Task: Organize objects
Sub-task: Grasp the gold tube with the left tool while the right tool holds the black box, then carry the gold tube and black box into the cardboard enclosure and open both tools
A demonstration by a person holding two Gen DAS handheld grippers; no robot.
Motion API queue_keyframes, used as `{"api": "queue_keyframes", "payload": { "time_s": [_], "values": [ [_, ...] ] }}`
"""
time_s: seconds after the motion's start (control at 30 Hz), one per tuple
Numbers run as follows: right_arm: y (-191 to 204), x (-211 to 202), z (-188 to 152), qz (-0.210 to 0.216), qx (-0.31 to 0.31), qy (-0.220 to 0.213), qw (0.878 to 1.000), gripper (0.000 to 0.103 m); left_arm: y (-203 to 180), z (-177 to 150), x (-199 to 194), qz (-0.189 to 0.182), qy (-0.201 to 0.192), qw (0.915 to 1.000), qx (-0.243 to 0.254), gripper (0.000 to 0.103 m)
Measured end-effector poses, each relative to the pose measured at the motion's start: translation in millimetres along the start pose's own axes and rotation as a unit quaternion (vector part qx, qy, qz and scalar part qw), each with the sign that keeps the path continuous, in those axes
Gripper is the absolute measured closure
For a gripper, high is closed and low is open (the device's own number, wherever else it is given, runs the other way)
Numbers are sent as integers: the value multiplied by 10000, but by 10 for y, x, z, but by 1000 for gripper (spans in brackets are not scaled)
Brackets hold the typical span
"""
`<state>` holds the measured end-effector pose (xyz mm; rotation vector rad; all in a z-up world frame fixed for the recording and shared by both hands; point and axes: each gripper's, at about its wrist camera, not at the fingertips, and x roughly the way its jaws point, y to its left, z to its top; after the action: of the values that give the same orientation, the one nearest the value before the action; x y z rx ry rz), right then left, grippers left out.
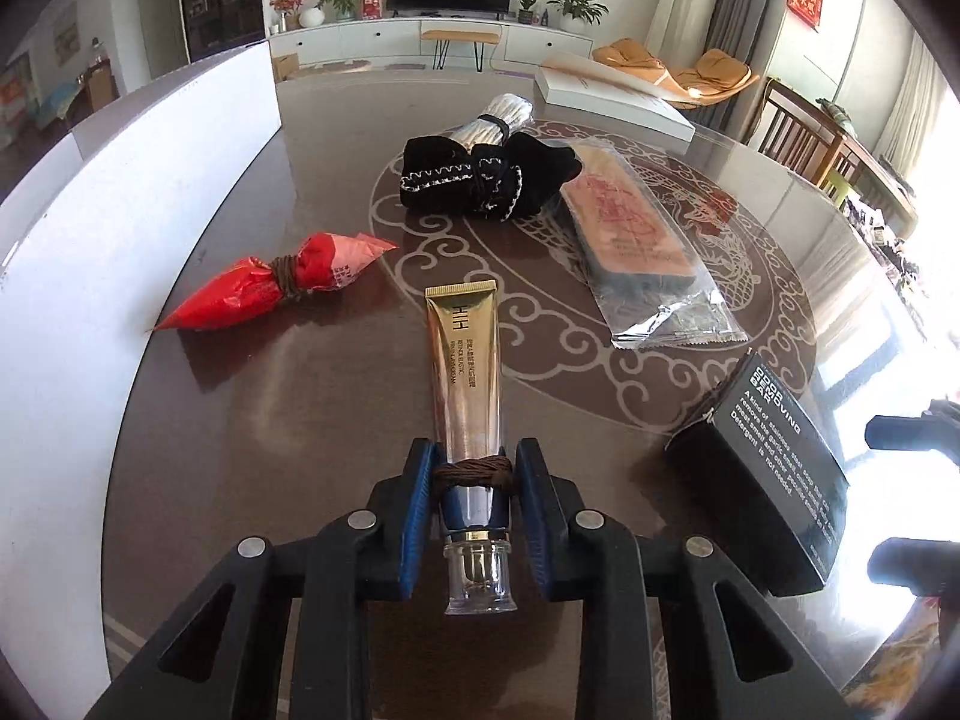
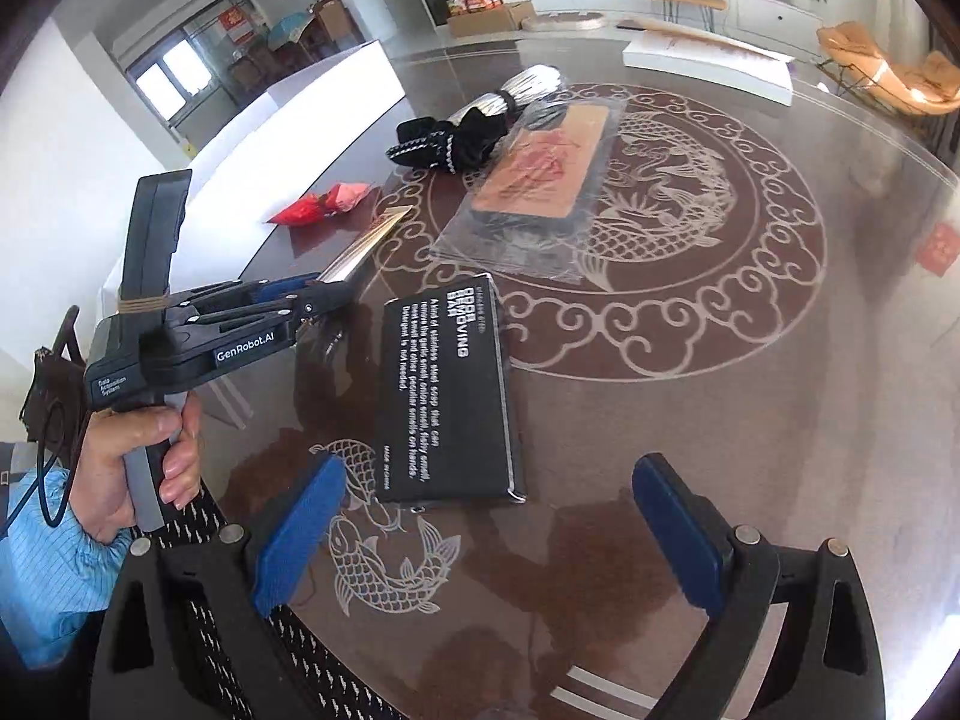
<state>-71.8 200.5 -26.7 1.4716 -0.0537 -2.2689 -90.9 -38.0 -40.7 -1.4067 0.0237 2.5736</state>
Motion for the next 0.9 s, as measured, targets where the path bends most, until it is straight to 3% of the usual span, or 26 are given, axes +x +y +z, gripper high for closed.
{"api": "queue_keyframes", "payload": {
  "time_s": [0.17,0.27,0.6,0.9],
  "values": [
    [307,540,314,-531,-632,660,9944,8,70,-279,-308,95,-294,9995,-53,75],
    [343,582,361,-595,-830,797,9916,44,116,-339,-490,101,-512,9986,-91,75],
    [435,-145,593,-491,-827,79,9953,44,410,-257,-1063,-201,-1229,9901,-644,75],
    [1106,-555,1136,-158,-1258,-603,9901,44,879,-215,-1907,-376,-2054,9712,-1146,76]
  ]
}}
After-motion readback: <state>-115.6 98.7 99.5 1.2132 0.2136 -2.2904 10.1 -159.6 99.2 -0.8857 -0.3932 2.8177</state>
